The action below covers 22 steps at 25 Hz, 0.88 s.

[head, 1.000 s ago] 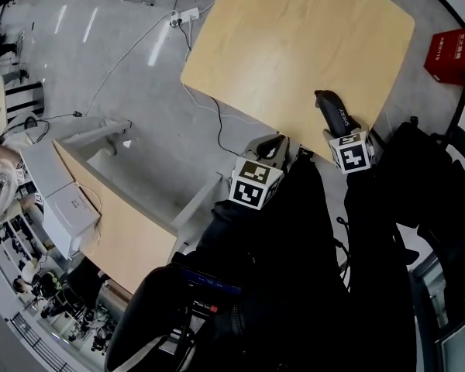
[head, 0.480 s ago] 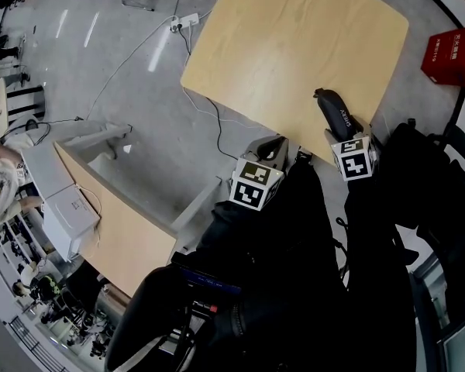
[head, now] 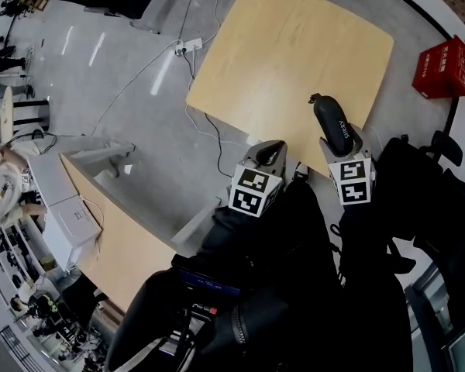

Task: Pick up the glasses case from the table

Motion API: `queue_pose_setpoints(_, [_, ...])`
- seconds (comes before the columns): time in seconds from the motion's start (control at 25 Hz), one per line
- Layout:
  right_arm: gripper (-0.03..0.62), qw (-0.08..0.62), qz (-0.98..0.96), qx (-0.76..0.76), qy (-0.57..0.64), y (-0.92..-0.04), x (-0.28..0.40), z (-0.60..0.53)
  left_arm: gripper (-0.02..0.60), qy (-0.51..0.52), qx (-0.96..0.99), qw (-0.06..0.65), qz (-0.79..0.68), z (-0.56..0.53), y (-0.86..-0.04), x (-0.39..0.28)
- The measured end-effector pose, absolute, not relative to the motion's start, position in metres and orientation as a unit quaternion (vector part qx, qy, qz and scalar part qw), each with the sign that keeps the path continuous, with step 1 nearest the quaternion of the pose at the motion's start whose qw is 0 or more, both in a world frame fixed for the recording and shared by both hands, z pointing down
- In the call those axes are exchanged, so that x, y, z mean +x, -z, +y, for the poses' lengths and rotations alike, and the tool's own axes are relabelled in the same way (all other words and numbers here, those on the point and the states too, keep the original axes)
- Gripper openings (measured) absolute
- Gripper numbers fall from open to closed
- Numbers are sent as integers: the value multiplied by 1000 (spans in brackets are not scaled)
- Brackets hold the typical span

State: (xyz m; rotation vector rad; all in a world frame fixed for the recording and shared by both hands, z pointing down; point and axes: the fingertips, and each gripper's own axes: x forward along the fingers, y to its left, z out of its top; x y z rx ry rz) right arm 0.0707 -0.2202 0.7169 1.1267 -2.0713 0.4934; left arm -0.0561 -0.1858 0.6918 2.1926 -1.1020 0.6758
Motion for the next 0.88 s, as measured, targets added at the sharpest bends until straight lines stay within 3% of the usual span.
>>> queue_pose_setpoints(0.48, [351,224,-829,503,-99,-568,83,-240,0,-166,848,226,-451,-233,-576,-44])
queue_pose_setpoints(0.88, [351,167,-827,533,-63,-490,100,-243,0,-94,869,160,-459,-258,-488,-23])
